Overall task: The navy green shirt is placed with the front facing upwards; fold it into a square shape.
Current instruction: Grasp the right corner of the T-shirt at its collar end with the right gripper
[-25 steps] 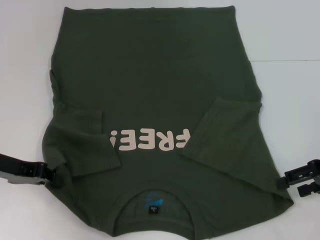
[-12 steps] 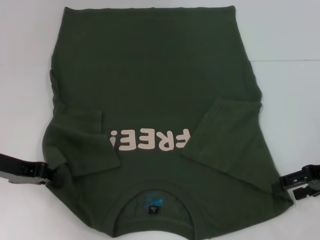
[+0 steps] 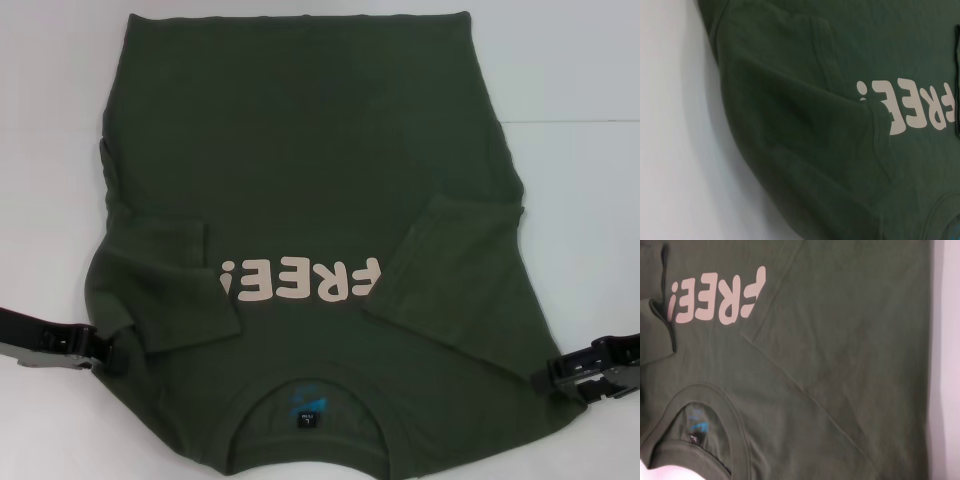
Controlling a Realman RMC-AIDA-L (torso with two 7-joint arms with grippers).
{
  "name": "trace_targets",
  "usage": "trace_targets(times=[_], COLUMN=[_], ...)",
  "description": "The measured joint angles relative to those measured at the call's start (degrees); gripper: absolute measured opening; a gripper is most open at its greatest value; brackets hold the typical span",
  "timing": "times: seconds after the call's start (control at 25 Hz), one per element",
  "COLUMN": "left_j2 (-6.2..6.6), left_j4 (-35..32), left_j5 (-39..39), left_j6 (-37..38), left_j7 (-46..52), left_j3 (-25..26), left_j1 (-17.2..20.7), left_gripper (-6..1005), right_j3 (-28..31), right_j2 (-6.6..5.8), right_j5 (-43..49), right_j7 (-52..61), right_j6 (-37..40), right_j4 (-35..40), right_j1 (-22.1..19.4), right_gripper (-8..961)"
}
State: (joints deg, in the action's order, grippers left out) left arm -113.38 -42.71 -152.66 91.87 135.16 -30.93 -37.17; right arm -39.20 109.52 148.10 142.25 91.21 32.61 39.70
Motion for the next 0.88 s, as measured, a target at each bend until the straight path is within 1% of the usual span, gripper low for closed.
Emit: trace_targets(times=[0.4,0.88], left_j2=[0.00,-0.05], left_j4=[0.00,0.00], left_j5=[0.06,0.09], left_j6=[0.07,0.06], left_j7=[0.01,0.01], left_j3=[0.00,0.00], left_j1=[-0.16,-0.18], left_gripper=[59,59], right_j3=[-0.01,-0.09], right_j2=[0.42,0.45], right_j5=[-0.04,0.02], right_j7=[-0.13,-0.14], right_j6=[-0.45,-0.89], right_j4=[0.00,0.00], right_j1=[-0.37,-0.59], right_gripper=[910,909])
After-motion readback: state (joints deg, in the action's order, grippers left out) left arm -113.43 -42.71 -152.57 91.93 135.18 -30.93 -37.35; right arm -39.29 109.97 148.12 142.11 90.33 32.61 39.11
